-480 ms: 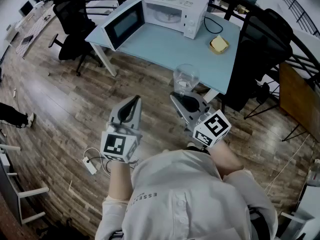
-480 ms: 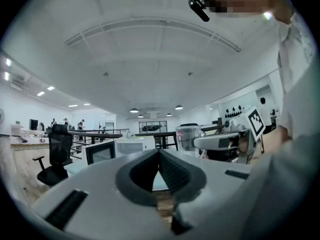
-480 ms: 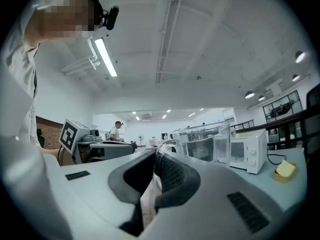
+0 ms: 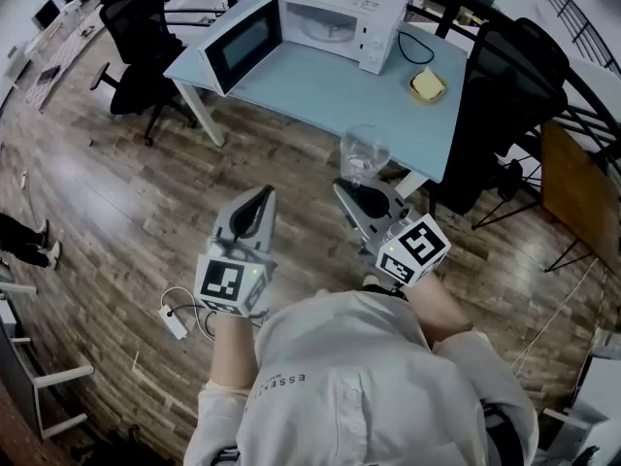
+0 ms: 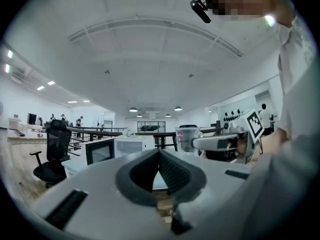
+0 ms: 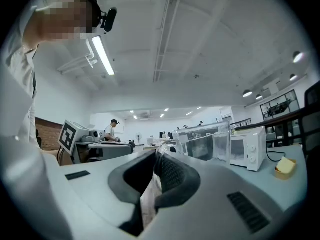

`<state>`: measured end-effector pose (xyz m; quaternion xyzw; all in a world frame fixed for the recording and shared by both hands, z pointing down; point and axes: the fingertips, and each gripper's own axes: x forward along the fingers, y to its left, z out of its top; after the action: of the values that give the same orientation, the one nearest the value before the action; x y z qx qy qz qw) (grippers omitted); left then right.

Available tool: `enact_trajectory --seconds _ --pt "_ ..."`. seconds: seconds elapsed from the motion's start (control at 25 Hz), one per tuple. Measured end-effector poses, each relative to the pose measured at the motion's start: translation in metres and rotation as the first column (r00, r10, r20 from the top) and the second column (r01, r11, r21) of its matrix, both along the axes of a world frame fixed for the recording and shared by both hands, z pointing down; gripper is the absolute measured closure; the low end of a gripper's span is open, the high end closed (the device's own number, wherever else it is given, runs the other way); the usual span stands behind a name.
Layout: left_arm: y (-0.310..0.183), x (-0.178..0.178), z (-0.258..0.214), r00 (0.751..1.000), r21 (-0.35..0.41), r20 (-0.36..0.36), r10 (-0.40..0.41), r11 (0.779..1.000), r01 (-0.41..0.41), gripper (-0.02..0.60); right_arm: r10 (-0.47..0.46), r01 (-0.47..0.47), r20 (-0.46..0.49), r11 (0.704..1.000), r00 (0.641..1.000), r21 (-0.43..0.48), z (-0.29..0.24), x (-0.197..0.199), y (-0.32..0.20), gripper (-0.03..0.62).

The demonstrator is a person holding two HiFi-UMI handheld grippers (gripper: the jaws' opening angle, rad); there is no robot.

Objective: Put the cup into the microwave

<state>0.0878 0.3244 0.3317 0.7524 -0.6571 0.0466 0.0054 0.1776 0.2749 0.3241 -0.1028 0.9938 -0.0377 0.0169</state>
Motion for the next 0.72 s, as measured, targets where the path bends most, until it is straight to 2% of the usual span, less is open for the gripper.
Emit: enact_trajectory --seconds 0.4,0.72 --pt "-0.001 -0.029 0.009 0.999 -0.028 -0.034 -0.025 0.999 0.024 0.58 -0.016 0.015 -0.029 1.0 0.999 -0.015 0.006 -0.029 -0.006 0.574" --pt "-0.03 -0.069 0.02 0.996 -0.042 -0.02 -0.088 0.995 0.087 0.58 -0.08 0.079 -0.033 0.996 0.996 -0.036 0.022 -0.074 -0.046 0.574"
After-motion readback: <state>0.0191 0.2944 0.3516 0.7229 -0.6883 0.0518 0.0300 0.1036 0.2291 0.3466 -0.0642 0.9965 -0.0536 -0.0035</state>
